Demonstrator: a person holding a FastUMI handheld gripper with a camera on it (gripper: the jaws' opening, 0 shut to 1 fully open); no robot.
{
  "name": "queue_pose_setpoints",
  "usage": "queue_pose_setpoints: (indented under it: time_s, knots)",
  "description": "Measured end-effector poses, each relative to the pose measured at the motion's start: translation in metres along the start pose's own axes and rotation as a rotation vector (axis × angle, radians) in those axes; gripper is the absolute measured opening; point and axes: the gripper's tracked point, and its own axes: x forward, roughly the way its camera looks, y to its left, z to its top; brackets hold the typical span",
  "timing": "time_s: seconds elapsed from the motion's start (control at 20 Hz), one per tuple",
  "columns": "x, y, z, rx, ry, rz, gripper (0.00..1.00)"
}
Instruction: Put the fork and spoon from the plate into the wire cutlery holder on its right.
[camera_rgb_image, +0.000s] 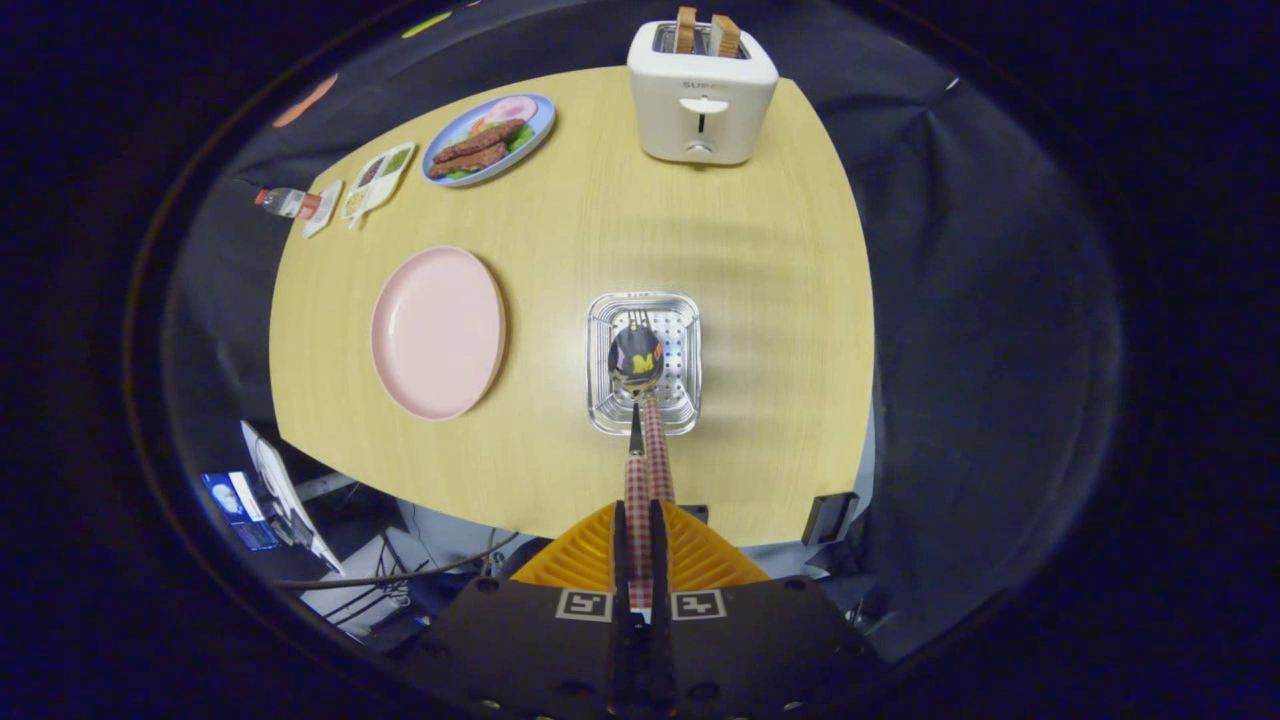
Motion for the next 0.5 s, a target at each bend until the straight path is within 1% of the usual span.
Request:
queue_pose_setpoints:
  time_s: [0.2,0.35,0.5]
  knots:
    - [0.005,-0.001,0.007,0.019,0.024,0.002,0.07]
    - [0.005,-0.001,0.012,0.015,0.031,-0.003,0.11]
    - [0.004,0.003,0.014,0.011,0.024,-0.002,0.12]
